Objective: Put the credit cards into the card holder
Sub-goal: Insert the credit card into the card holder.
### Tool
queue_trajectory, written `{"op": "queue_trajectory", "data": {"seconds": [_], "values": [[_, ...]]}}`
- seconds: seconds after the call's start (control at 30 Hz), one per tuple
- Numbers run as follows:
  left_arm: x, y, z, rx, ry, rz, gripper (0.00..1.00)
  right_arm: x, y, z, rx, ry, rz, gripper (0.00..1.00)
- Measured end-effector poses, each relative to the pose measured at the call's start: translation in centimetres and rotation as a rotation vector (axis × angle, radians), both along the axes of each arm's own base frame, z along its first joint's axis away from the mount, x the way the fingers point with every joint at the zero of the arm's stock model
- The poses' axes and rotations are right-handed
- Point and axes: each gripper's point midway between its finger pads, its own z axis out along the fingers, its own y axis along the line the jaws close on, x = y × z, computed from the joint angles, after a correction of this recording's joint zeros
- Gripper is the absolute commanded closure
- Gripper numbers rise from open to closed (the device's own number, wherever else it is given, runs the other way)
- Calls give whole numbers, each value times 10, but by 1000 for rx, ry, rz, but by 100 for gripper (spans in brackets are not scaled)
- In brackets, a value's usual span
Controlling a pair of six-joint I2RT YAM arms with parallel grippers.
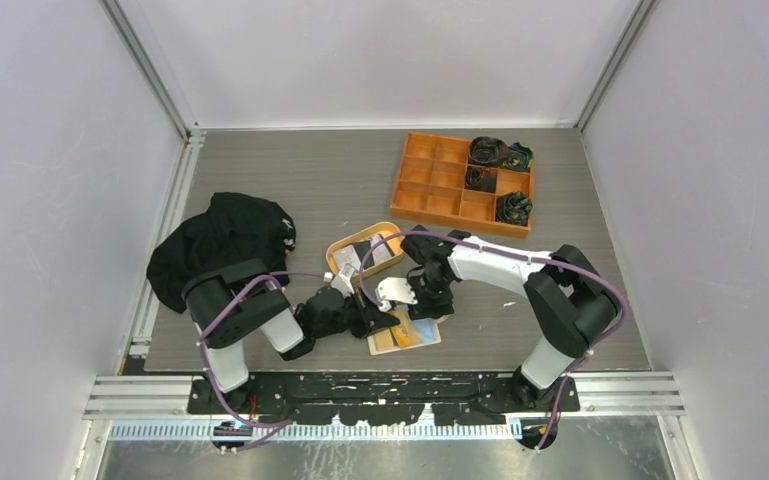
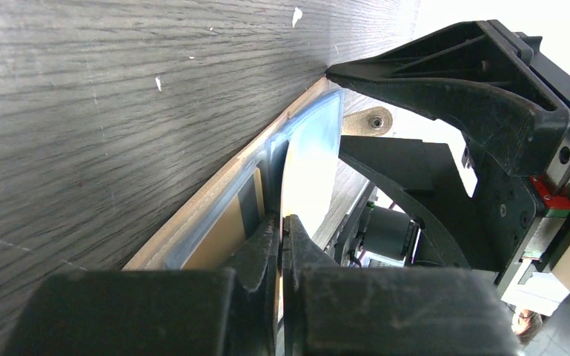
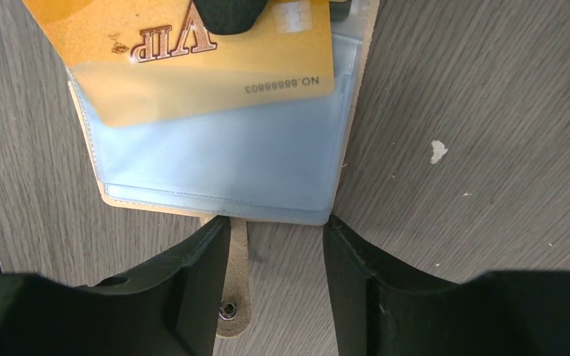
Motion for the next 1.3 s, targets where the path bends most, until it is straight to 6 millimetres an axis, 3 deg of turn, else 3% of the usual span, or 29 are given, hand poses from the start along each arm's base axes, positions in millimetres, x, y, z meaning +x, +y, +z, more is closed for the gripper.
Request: {"op": "queue_trajectory", "data": {"seconds": [0.77, 1.13, 1.3], "values": [[-3, 1, 2, 23, -12, -28, 96, 2, 3, 0, -10, -10, -95, 43], [-3, -5, -1, 28, -10, -53, 88, 4, 10, 1, 21, -12, -114, 28], [-3, -5, -1, 27, -10, -53, 86, 6, 18, 16, 77, -41, -107, 19]]}}
